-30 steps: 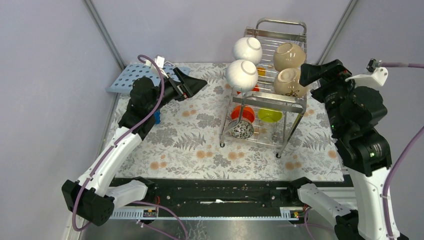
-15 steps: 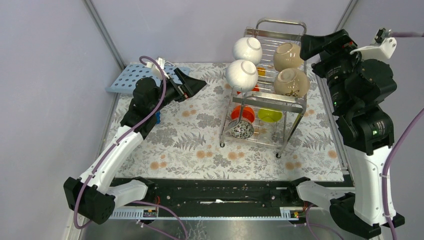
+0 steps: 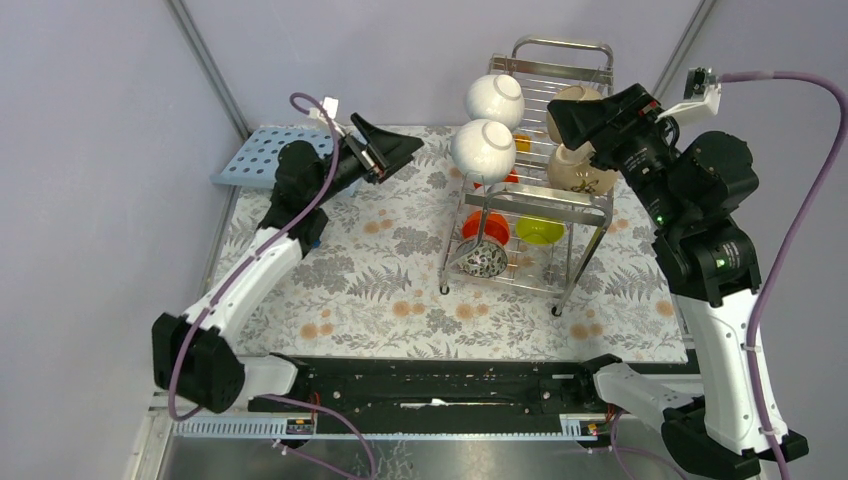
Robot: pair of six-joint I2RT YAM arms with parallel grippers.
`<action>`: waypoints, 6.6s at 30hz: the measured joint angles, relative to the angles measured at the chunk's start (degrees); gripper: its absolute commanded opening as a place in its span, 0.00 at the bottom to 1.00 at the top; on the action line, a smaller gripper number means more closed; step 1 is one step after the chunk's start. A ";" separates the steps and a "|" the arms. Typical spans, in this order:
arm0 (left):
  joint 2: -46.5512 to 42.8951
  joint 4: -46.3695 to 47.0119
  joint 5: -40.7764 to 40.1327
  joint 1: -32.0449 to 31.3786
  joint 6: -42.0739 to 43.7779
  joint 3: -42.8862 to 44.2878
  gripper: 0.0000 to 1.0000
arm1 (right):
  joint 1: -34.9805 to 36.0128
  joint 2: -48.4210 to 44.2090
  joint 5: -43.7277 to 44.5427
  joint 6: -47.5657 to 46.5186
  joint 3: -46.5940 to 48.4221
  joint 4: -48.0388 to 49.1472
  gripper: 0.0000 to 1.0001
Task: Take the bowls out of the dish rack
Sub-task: Pick up the bowl from the dish rack, then place the bowl at the center of the board.
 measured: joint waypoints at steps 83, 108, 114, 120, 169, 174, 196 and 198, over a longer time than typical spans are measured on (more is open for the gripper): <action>27.78 50.49 15.96 -8.22 -37.35 8.66 0.21 | -0.04 -3.19 -19.47 2.95 -18.03 13.00 0.98; 30.01 51.49 15.50 -9.60 -37.90 13.99 0.00 | -0.04 -3.43 -20.48 2.97 -18.38 13.00 0.98; 30.01 50.88 15.41 -9.62 -37.83 14.36 0.00 | -0.04 -3.87 -20.52 3.17 -18.38 13.00 0.99; 30.01 49.35 15.08 -9.64 -37.81 16.37 0.00 | -0.04 -4.52 -20.87 3.15 -18.38 13.03 1.00; -13.40 -28.46 4.26 -9.57 16.92 22.01 0.00 | 3.85 2.73 -29.79 -0.39 8.24 -1.97 1.00; -21.75 -41.42 -3.67 -9.57 26.93 19.78 0.00 | 9.62 10.58 -26.56 -3.28 19.89 -8.28 1.00; -23.45 -65.55 -23.39 -12.85 51.28 11.69 0.00 | 45.18 30.03 19.85 -15.26 33.77 -33.88 1.00; -23.52 -66.03 -24.92 -13.46 52.61 10.12 0.00 | 45.33 29.14 21.53 -15.19 31.06 -33.42 1.00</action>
